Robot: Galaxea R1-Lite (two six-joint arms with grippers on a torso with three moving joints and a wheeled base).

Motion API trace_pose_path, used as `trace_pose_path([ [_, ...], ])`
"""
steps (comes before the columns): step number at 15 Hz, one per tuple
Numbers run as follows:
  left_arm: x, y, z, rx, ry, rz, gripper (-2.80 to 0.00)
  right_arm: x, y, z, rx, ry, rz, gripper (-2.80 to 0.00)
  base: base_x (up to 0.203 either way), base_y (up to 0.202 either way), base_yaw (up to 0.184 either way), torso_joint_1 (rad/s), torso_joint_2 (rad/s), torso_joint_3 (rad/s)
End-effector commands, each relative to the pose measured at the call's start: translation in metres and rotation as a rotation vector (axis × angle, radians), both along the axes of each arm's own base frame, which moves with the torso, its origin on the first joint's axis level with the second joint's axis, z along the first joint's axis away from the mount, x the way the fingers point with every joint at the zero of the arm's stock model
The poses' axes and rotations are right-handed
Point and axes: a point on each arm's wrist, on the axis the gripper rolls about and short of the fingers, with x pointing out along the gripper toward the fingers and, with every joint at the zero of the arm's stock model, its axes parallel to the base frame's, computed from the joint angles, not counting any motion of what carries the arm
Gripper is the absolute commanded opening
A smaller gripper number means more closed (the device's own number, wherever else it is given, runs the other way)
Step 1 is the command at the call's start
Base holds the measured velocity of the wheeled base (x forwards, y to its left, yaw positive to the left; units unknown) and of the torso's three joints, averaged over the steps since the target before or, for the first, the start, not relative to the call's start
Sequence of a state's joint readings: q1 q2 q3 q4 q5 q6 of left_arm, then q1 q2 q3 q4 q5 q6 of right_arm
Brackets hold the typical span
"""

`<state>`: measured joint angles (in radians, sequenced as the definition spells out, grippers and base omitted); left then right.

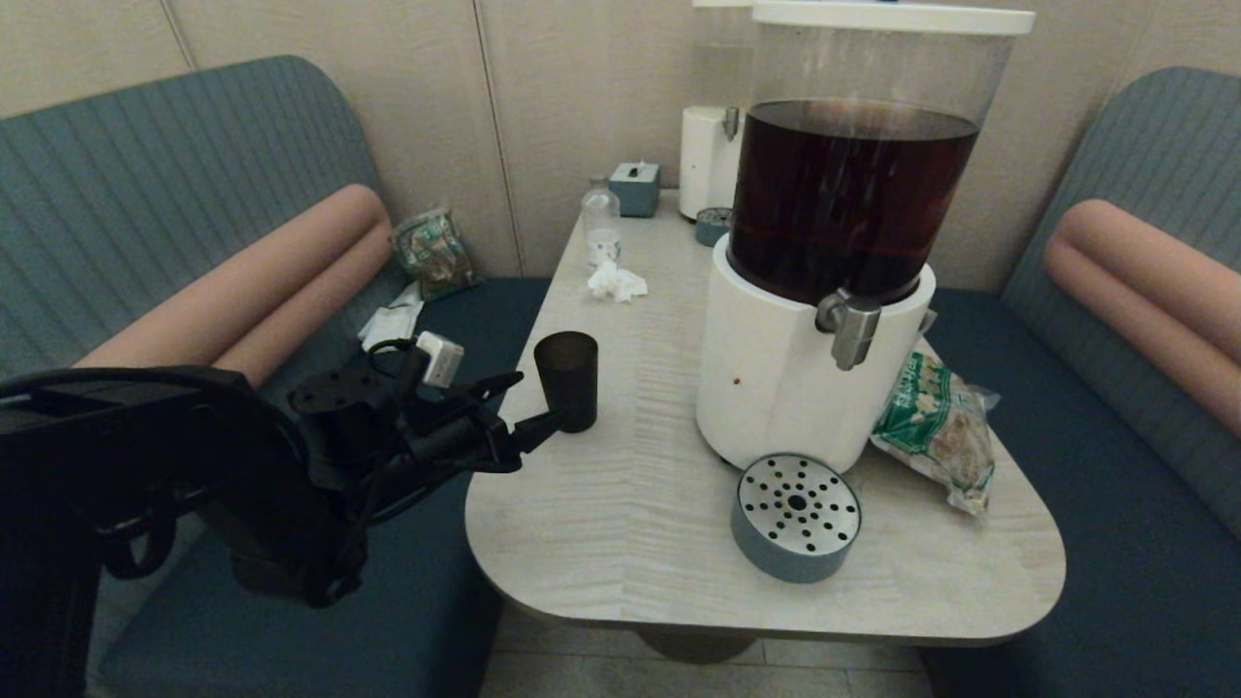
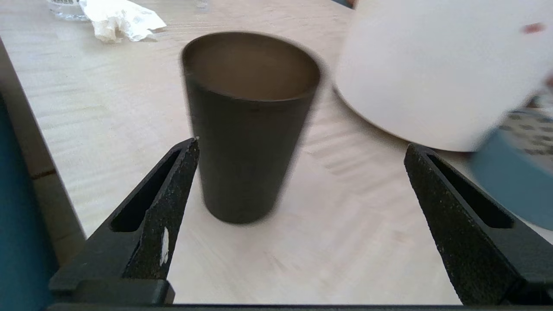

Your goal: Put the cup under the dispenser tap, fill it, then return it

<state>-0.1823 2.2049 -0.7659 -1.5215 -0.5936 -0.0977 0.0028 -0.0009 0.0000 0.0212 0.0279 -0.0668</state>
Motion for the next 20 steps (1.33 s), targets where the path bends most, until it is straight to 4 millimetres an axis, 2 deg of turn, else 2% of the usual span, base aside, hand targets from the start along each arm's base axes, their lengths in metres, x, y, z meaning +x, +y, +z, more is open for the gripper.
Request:
trace_pose_path([
  [1,-0.034,0.006,0.035,-0.010,-0.051,-0.003,0.00,0.000,0.000,0.000,-0.001,0.002,0.002,-2.80,0.000,0.000,0.000,0.000,0.00,0.000],
  [4,-0.091,0.017,0.069,-0.020,-0.098,-0.004,0.00,0.000,0.000,0.000,-0.001,0.001,0.002,-2.80,0.000,0.000,0.000,0.000,0.00,0.000],
  [5,-0.111,0.020,0.077,-0.023,-0.111,-0.004,-2.80,0.000,0.000,0.000,-0.001,0.002,0.002,-2.80,0.000,0.000,0.000,0.000,0.00,0.000],
  [7,-0.143,0.026,0.087,-0.033,-0.138,-0.004,-2.80,0.000,0.000,0.000,-0.001,0.001,0.002,-2.80,0.000,0.000,0.000,0.000,0.00,0.000],
  [9,-0.166,0.031,0.105,-0.059,-0.210,0.005,-2.80,0.000,0.000,0.000,-0.001,0.002,0.002,-2.80,0.000,0.000,0.000,0.000,0.00,0.000],
  [13,-0.218,0.043,0.144,-0.177,-0.383,0.127,-2.80,0.000,0.000,0.000,-0.001,0.001,0.002,-2.80,0.000,0.000,0.000,0.000,0.00,0.000],
  [16,-0.279,0.057,0.170,-0.309,-0.502,0.207,-2.80,0.000,0.000,0.000,-0.001,0.002,0.002,-2.80,0.000,0.000,0.000,0.000,0.00,0.000],
  [18,-0.324,0.067,0.176,-0.375,-0.546,0.254,-2.80,0.000,0.000,0.000,-0.001,0.003,0.002,-2.80,0.000,0.000,0.000,0.000,0.00,0.000],
  [20,-0.367,0.075,0.172,-0.414,-0.531,0.295,-2.80,0.000,0.000,0.000,0.000,0.001,0.002,-2.80,0.000,0.000,0.000,0.000,0.00,0.000],
])
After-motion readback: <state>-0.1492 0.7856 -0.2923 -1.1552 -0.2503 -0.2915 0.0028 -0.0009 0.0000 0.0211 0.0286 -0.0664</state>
